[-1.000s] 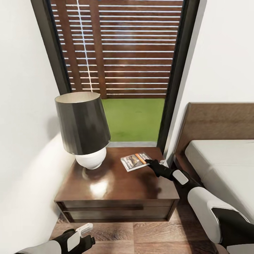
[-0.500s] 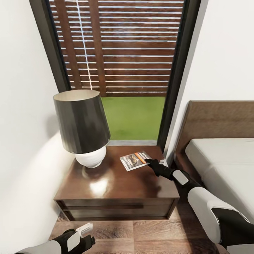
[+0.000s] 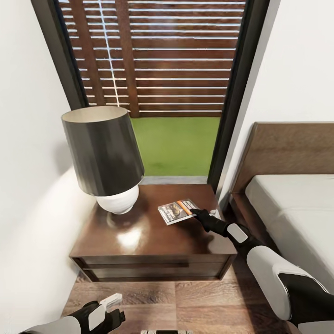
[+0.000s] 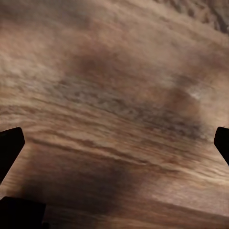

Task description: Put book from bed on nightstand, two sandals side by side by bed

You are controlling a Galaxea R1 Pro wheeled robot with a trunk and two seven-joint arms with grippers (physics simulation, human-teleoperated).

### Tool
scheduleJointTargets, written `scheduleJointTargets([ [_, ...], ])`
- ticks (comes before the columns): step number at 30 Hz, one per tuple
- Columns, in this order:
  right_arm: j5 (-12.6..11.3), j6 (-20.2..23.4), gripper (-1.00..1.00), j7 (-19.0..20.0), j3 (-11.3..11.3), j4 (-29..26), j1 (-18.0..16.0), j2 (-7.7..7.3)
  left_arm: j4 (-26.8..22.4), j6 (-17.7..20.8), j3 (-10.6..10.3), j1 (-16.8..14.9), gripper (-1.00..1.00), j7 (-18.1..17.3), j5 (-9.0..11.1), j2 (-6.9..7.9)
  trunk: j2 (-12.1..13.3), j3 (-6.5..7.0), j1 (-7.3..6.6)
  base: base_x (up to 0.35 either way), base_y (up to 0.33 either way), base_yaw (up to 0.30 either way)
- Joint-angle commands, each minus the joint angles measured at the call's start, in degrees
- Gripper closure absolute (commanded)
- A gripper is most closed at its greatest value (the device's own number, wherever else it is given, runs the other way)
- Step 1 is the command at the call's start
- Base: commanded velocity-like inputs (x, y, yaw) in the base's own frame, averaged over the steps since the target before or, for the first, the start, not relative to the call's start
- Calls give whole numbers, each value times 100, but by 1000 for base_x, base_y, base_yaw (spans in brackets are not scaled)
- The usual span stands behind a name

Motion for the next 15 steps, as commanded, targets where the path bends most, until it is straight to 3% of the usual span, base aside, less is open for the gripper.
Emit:
scheduleJointTargets([
  [1, -9, 51, 100, 5, -50, -2, -3, 2, 5, 13, -45, -6, -100, 16, 61, -2, -4, -27, 1, 0, 0, 0],
  [11, -9, 51, 100, 5, -50, -1, -3, 2, 5, 13, -45, -6, -100, 17, 61, -3, -17, -249, 27, 0, 0, 0],
  [15, -9, 51, 100, 5, -50, -1, -3, 2, 5, 13, -45, -6, -100, 17, 61, 2, -17, -249, 27, 0, 0, 0],
])
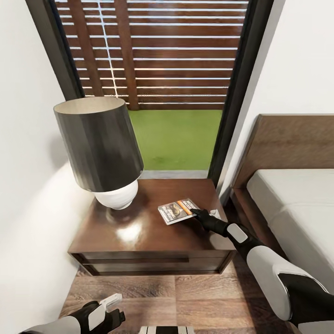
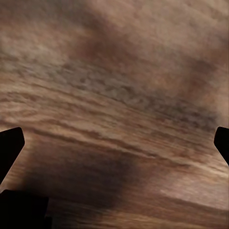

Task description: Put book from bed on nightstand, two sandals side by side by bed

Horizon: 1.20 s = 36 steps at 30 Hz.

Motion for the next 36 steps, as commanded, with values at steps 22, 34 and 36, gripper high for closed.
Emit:
scheduleJointTargets([
  [22, 1, 48, 100, 4, -49, -1, -3, 2, 5, 14, -46, -5, -100, 16, 60, 0, -2, -4, -1, 26, 0, 0],
  [34, 1, 48, 100, 4, -56, -2, -3, 2, 6, 14, -46, -5, -100, 16, 60, 2, -2, -4, -1, 16, 0, 0],
  [36, 1, 48, 100, 4, -56, -2, -3, 2, 6, 14, -46, -5, -100, 17, 60, 2, -2, -4, -1, 1, 0, 0],
])
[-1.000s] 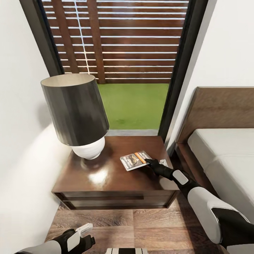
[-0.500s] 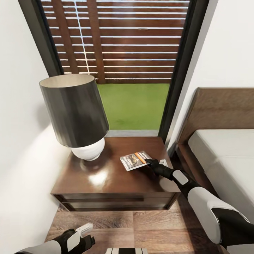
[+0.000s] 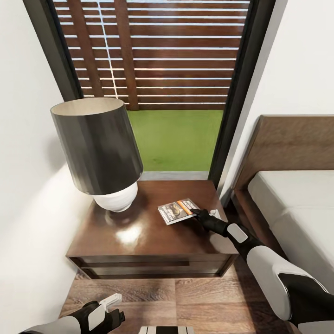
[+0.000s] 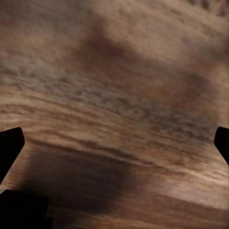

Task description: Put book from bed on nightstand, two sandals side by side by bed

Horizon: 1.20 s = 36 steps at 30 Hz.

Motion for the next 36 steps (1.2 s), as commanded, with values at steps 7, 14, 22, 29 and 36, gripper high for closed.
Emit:
scheduleJointTargets([
  [7, 1, 48, 100, -1, -49, 1, -3, 2, 3, 15, -51, -5, -100, 21, 53, -1, -2, -4, -1, 0, 0, 0],
  [14, 1, 48, 100, -3, -47, 1, -3, 2, 4, 15, -54, -5, -100, 22, 49, -1, -2, -4, -1, 0, 0, 0],
  [22, 1, 48, 100, -4, -45, 1, -3, 2, 3, 15, -54, -5, -100, 22, 43, -1, -10, -137, 14, 0, 0, 0],
  [29, 1, 48, 100, -4, -42, 1, -3, 2, 3, 15, -54, -5, -100, 22, 43, -1, -18, -270, 30, 0, 0, 0],
  [36, 1, 48, 100, -4, -41, 1, -3, 2, 3, 15, -54, -5, -100, 22, 43, 2, -18, -270, 30, 0, 0, 0],
])
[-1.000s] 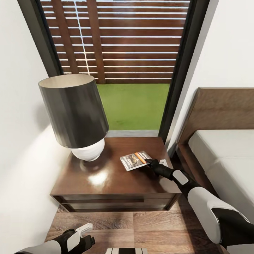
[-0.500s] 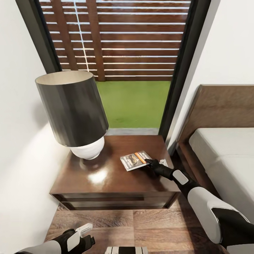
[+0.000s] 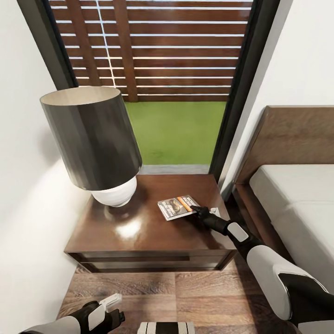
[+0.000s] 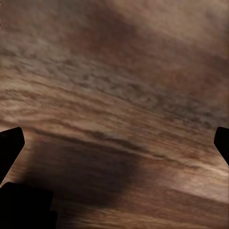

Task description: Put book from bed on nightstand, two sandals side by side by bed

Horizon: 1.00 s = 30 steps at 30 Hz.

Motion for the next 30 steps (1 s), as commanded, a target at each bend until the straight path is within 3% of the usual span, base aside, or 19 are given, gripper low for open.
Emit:
scheduleJointTargets([
  [1, 194, -21, 100, -186, -1, 76, 0, 2, 3, 16, -46, -5, -100, 15, 61, -1, -1, -5, 0, 0, 0, 0],
  [22, 194, -21, 100, -186, -1, 76, 0, 2, 3, 16, -46, -5, -100, 15, 69, 0, -1, -5, 0, 0, 0, 0],
  [30, 194, -21, 100, -186, -1, 76, 0, 2, 3, 16, -46, -5, -100, 15, 68, 2, 10, 172, -20, 0, 0, 0],
])
